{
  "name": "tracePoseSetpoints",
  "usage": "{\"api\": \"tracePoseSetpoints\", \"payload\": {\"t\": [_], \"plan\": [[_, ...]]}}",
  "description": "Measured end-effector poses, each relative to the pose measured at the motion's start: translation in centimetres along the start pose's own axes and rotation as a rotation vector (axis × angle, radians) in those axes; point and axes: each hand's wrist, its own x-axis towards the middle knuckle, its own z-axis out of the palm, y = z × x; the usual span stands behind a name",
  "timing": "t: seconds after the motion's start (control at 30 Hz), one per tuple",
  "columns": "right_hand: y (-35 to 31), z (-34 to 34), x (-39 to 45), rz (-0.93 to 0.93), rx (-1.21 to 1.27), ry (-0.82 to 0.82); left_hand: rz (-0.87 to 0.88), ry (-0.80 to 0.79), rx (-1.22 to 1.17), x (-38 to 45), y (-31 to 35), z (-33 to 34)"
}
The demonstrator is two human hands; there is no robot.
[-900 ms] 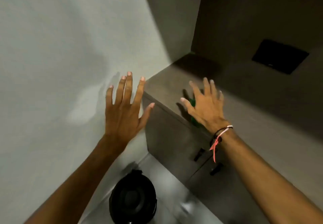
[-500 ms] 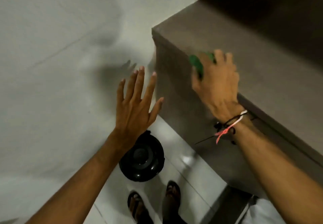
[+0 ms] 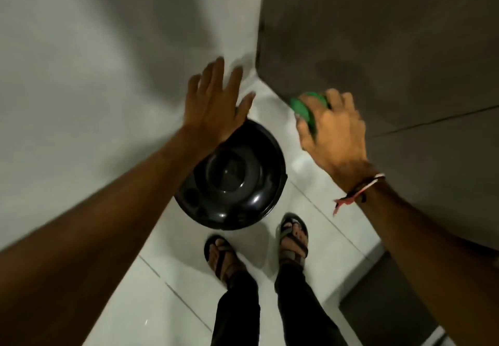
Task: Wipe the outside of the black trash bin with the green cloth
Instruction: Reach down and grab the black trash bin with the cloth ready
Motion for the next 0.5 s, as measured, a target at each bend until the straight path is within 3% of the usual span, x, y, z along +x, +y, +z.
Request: {"api": "tracePoseSetpoints", "payload": {"t": [0.17,0.27,0.5], "plan": [[2.8,10.4,-1.3,0.091,0.082,-0.056,-0.022,-0.145,-0.01,5.5,-0.3,9.5],[3.6,13.8,-1.2,0.116,0.117,-0.067,-0.078,-0.185,-0.136,5.2,-1.0,12.7],[2.9,13.7,-3.2,0.132,0.314,-0.07,-0.137,0.141,-0.274,-8.3,-1.2,13.9]]}}
